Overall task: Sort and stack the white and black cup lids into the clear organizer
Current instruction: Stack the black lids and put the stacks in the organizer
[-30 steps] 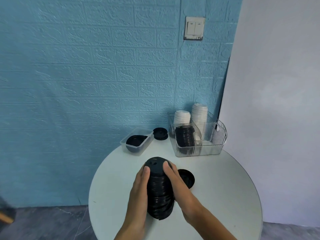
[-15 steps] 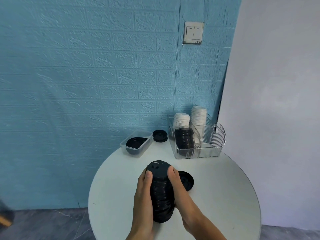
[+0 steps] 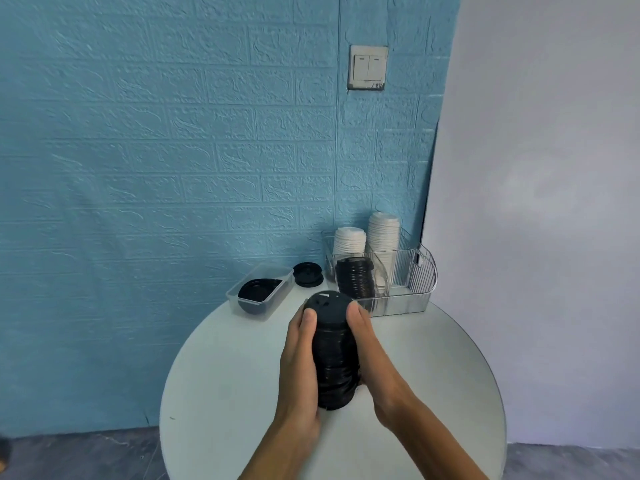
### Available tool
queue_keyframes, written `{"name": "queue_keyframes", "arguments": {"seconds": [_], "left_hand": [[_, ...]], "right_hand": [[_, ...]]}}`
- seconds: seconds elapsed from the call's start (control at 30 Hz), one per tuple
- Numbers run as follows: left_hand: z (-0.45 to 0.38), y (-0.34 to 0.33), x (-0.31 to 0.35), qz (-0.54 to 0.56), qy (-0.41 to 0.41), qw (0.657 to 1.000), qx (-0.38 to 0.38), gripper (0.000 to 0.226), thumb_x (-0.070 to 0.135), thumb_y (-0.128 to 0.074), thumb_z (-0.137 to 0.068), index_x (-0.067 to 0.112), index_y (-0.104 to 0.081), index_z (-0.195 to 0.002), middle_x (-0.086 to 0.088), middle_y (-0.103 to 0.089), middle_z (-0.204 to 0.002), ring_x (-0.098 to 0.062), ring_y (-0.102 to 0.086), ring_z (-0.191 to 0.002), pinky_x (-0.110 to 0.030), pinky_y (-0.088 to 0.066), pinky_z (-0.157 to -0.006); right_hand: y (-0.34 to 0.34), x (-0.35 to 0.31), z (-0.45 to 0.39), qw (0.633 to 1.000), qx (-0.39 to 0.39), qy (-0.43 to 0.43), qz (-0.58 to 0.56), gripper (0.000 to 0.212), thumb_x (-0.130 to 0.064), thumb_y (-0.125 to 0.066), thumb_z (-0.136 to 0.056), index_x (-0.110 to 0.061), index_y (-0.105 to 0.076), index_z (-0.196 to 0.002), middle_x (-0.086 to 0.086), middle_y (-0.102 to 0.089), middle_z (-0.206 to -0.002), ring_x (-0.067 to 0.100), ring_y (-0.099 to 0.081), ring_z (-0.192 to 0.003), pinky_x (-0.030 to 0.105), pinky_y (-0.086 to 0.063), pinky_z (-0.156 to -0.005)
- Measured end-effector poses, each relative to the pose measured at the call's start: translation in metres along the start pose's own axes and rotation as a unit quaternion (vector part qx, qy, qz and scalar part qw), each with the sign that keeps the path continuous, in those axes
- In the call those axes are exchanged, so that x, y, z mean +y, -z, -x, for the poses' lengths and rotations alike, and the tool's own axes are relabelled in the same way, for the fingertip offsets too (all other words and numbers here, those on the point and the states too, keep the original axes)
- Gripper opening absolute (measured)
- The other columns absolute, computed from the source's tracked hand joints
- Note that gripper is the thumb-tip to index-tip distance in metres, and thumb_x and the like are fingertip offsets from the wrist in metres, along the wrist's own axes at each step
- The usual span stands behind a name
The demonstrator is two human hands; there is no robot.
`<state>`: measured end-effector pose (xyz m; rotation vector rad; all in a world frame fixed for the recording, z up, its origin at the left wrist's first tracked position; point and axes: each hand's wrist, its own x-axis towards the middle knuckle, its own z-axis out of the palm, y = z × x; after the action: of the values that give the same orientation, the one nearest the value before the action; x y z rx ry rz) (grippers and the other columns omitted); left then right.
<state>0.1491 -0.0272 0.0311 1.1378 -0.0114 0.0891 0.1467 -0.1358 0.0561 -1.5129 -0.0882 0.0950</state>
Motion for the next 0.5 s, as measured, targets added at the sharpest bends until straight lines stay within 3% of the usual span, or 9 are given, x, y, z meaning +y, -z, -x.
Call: {"name": "queue_keyframes", "arguments": {"seconds": [0.17,0.23,0.37,0.5], "left_hand": [[-0.046,-0.053,0.009,-0.020,-0.026,0.999,-0.020,0.055,0.074,-0.061,-0.081,0.046,-0.067,-0.128,0.010,-0.073,-0.126,-0.011,-0.069,-0.119,-0.043,-0.051,-0.106],[-0.064,-0.074,0.010,-0.037,-0.028,0.999,-0.016,0.058,0.080,-0.058,-0.075,0.050,-0.067,-0.124,0.011,-0.074,-0.124,-0.012,-0.070,-0.117,-0.046,-0.052,-0.107],[-0.094,-0.110,0.014,-0.061,-0.030,0.997,-0.028,0.075,0.087,-0.055,-0.068,0.047,-0.063,-0.131,0.008,-0.070,-0.129,-0.017,-0.066,-0.121,-0.049,-0.049,-0.110],[-0.118,-0.138,0.018,-0.087,-0.034,0.994,-0.052,0.085,0.095,-0.047,-0.065,0.051,-0.055,-0.138,0.010,-0.066,-0.132,-0.016,-0.062,-0.122,-0.043,-0.050,-0.105]], "right_hand": [[0.035,-0.036,-0.030,0.998,0.043,0.050,0.021,0.055,-0.076,-0.033,-0.094,-0.050,-0.046,-0.140,-0.023,-0.056,-0.140,-0.002,-0.049,-0.132,0.041,-0.037,-0.116],[0.049,-0.046,-0.044,0.996,0.062,0.055,0.021,0.057,-0.075,-0.032,-0.093,-0.047,-0.047,-0.139,-0.018,-0.058,-0.139,-0.001,-0.053,-0.128,0.037,-0.043,-0.109],[0.078,-0.064,-0.068,0.994,0.095,0.047,0.034,0.070,-0.085,-0.030,-0.085,-0.044,-0.048,-0.139,-0.015,-0.062,-0.131,-0.004,-0.057,-0.114,0.023,-0.045,-0.079],[0.104,-0.078,-0.092,0.988,0.122,0.075,0.050,0.079,-0.094,-0.028,-0.076,-0.048,-0.045,-0.139,-0.015,-0.058,-0.134,0.003,-0.056,-0.120,0.032,-0.047,-0.088]]}}
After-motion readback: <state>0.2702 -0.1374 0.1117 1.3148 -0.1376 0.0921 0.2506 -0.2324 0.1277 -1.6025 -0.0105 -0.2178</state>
